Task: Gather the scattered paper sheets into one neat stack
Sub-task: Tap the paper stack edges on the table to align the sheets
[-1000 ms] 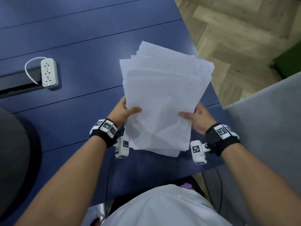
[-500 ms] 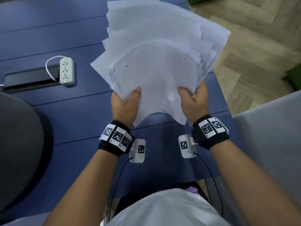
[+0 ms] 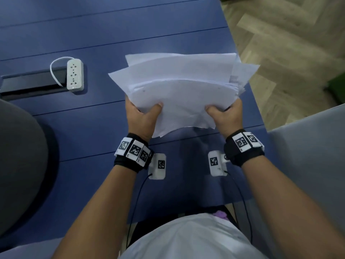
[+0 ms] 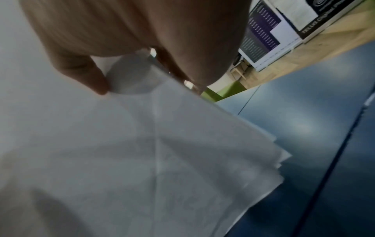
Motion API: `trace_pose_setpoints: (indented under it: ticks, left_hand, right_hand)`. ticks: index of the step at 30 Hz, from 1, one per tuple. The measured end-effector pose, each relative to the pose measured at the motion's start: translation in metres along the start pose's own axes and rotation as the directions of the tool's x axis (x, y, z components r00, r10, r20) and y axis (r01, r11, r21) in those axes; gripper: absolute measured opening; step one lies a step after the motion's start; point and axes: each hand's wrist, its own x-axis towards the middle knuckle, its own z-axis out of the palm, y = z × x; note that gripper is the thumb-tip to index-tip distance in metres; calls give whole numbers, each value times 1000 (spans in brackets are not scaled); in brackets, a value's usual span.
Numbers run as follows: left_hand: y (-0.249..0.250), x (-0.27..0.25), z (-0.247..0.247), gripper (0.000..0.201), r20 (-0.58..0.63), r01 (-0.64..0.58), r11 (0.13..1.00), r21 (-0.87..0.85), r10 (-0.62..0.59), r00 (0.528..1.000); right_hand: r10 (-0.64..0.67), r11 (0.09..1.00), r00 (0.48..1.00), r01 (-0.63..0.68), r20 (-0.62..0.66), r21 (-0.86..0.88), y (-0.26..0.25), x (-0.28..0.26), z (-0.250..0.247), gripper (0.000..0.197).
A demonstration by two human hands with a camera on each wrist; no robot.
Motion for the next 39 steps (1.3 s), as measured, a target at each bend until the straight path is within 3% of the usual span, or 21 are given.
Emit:
trace_pose_setpoints:
  ticks: [3, 8, 11, 15, 17, 22, 25, 27, 30, 34, 36, 39]
  left_hand:
    - [6, 5, 3, 81, 72, -30, 999, 19, 29, 997]
    - [-2, 11, -2, 84, 122, 47, 992, 118, -61, 991]
    - [-3, 13, 0, 66, 73, 59, 990, 130, -69, 995]
    - [5, 9, 11, 51, -32, -46, 999, 21, 47, 998]
    - [6, 4, 5, 60, -20, -67, 997, -24, 66, 998]
    - [9, -7, -13, 90, 210, -208, 978, 9, 201, 957]
    - [13, -5, -11, 114, 138, -258, 966, -24, 259, 956]
    - [15, -8, -9, 115, 111, -267, 963, -44, 271, 956]
    - [8, -8, -7, 109, 111, -277, 961, -13, 276, 955]
    - [-12, -13, -3, 76, 57, -99, 988, 115, 93, 994]
    - [-10, -19, 3, 63, 13, -93, 982, 164, 92, 996]
    - [7, -17, 4, 61, -82, -178, 970, 167, 193, 978]
  right_hand:
    - [-30, 999, 999, 30, -18, 40, -2, 1, 2, 32]
    - [61, 998, 998, -61, -10, 12, 9, 1, -4, 43]
    - [70, 997, 998, -69, 6, -25, 5, 9, -2, 32]
    - [15, 1000, 1000, -15, 0, -19, -7, 14, 2, 32]
    - [-6, 1000, 1000, 6, 2, 14, -7, 11, -2, 32]
    - [9, 1000, 998, -9, 69, 6, 3, 5, -9, 60]
    - [17, 1000, 997, -18, 79, 17, 2, 6, -6, 64]
    - [15, 1000, 997, -16, 79, 14, 1, 6, -7, 56]
    - [50, 998, 996, -48, 79, -33, 7, 6, -10, 50]
    - [139, 988, 986, -131, 92, -85, 16, -1, -7, 39]
    - [136, 990, 989, -133, 65, -50, 7, -5, -5, 35]
    - [59, 998, 998, -59, 2, -6, -20, -6, -3, 35]
